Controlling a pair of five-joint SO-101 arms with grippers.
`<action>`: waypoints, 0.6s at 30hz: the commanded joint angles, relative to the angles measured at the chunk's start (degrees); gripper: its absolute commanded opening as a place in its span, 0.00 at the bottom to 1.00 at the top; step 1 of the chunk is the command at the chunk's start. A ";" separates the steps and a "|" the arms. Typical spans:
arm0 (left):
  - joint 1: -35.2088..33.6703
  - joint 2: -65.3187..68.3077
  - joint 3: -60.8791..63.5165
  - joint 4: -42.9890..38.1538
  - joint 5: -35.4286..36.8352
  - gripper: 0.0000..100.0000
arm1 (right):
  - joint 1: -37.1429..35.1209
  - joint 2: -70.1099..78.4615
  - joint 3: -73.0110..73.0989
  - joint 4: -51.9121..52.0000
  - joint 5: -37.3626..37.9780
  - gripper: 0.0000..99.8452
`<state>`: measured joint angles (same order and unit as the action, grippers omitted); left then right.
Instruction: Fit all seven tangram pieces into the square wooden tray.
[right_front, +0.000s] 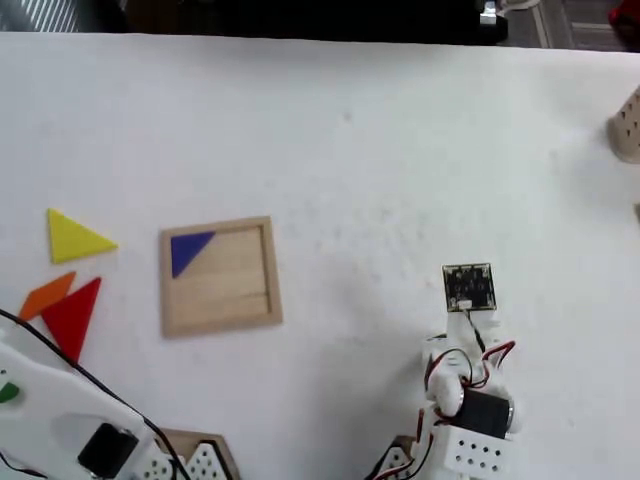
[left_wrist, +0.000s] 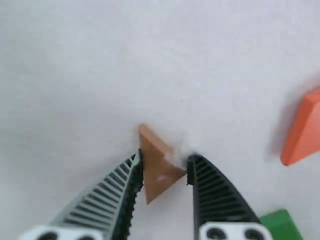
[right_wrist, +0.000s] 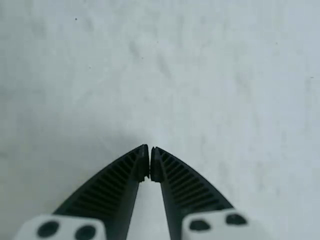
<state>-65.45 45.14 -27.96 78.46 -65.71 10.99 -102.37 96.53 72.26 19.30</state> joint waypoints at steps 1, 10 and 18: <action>-0.22 0.13 -0.18 5.63 0.79 0.09 | 0.04 -0.66 0.35 0.31 0.53 0.02; 4.09 0.22 -17.41 23.56 8.44 0.09 | 0.04 -0.66 0.35 0.31 0.53 0.02; 9.27 0.13 -21.45 23.91 24.18 0.09 | 0.04 -0.66 0.35 0.31 0.53 0.02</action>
<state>-59.74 46.55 -46.59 101.58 -46.90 10.99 -102.37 96.53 72.26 19.30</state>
